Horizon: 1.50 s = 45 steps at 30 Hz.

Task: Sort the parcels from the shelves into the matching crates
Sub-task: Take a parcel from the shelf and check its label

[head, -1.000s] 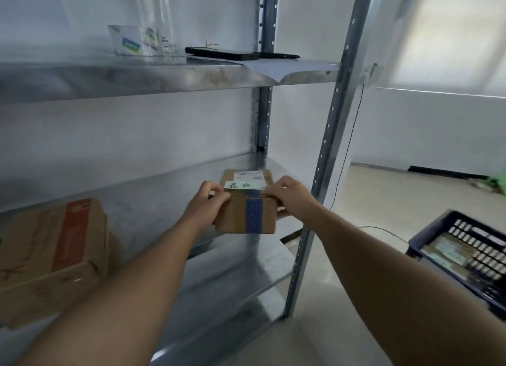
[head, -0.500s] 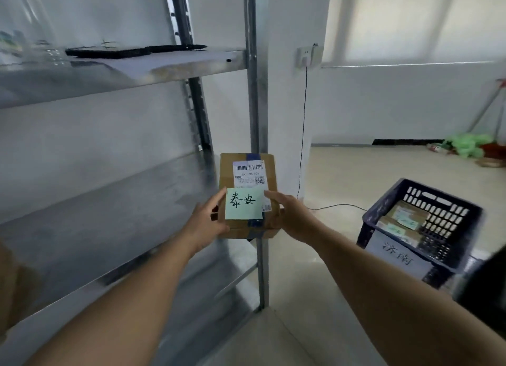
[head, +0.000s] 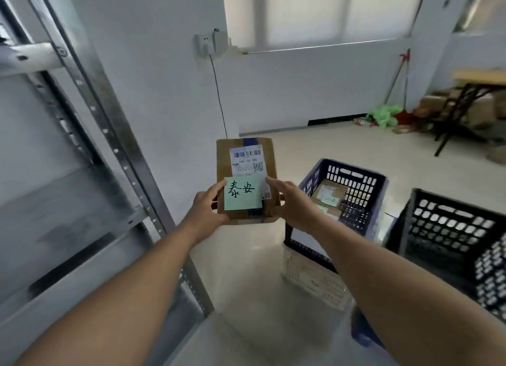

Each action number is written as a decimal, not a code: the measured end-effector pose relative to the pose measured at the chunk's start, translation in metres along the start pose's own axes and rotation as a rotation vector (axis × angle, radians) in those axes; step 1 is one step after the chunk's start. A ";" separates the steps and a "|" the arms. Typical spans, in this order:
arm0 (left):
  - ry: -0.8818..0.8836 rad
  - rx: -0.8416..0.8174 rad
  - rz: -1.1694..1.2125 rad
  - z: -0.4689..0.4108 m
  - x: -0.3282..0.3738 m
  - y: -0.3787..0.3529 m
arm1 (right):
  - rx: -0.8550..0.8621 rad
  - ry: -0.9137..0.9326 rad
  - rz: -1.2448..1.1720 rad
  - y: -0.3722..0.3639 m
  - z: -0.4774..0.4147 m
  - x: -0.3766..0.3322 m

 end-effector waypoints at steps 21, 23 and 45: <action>-0.320 -0.506 -0.001 -0.188 0.177 -0.264 | 0.369 -0.447 -0.041 0.214 0.099 0.233; -0.335 -0.549 0.016 -0.214 0.191 -0.289 | 0.394 -0.487 -0.025 0.234 0.099 0.253; -0.242 -0.969 -0.071 -0.355 0.247 -0.548 | 0.379 -0.848 -0.112 0.319 0.121 0.495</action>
Point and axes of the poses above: each hand's wrist, its own z-axis away from the middle knuckle, its own y-axis out of the back of the hand, x = y × z, the point moved 7 cm from there along -z, towards the middle knuckle, and after that the axes turned 7 degrees about -x, right-handed, at the moved point
